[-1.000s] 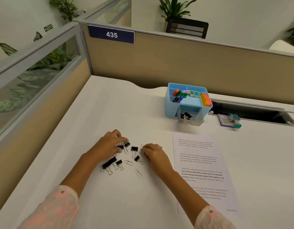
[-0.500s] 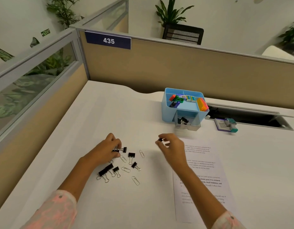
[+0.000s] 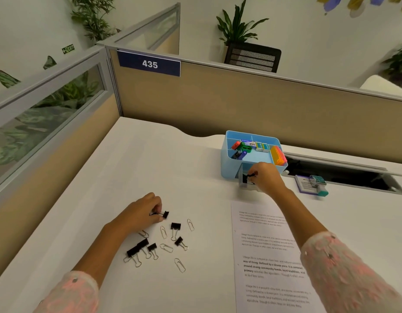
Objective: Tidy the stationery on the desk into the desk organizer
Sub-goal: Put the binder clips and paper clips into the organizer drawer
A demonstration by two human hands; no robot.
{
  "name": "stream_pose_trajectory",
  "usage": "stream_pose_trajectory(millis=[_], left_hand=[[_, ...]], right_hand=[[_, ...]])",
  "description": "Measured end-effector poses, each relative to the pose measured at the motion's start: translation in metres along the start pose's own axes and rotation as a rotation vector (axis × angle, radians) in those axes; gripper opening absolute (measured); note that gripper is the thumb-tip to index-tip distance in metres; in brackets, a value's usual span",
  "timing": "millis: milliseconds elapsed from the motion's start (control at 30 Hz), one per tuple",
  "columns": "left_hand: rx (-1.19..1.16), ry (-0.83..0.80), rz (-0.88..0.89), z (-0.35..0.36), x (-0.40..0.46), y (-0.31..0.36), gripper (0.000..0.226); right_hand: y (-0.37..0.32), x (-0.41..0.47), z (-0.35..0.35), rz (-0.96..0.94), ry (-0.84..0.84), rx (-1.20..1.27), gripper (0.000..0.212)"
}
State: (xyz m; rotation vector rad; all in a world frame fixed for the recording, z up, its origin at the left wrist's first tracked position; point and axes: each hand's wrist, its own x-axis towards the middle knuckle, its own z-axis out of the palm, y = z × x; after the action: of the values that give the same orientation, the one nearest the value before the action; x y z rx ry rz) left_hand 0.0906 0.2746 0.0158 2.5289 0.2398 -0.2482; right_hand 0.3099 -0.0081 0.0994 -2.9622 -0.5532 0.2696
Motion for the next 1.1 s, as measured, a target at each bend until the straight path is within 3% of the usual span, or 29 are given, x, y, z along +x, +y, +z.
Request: stream_pose_trajectory(millis=[133,300,400,500,633,767,933,1000,1100], left_hand=[[0.008,0.038,-0.006,0.001,-0.001,0.001,0.013],[-0.100,0.054,-0.017,0.000,-0.007,-0.001,0.014],[-0.256,0.025,-0.053,-0.004,-0.013,-0.005,0.027],[-0.246,0.006,-0.077,-0.006,-0.015,-0.010,0.034],[-0.145,0.066,-0.072,-0.001,-0.016,-0.013,0.033],[-0.120,0.112,-0.049,0.005,-0.018,-0.014,0.027],[-0.099,0.181,-0.024,0.013,-0.018,-0.008,0.023],[-0.126,0.229,0.000,0.015,-0.015,0.004,0.021],[-0.210,0.281,0.056,0.015,-0.008,0.034,0.018]], right_hand=[[-0.009,0.000,-0.001,0.049,0.044,-0.001,0.026],[-0.052,-0.038,0.022,-0.095,0.397,0.227,0.021],[-0.094,-0.064,0.046,-0.324,0.297,0.367,0.021],[-0.128,-0.077,0.070,-0.463,0.108,0.404,0.021],[-0.154,-0.085,0.099,-0.507,-0.049,0.337,0.027],[-0.160,-0.089,0.114,-0.515,-0.032,0.291,0.025],[-0.152,-0.089,0.114,-0.388,-0.009,0.363,0.023],[-0.145,-0.089,0.108,-0.200,-0.005,0.573,0.024],[-0.130,-0.092,0.094,0.131,-0.110,1.095,0.025]])
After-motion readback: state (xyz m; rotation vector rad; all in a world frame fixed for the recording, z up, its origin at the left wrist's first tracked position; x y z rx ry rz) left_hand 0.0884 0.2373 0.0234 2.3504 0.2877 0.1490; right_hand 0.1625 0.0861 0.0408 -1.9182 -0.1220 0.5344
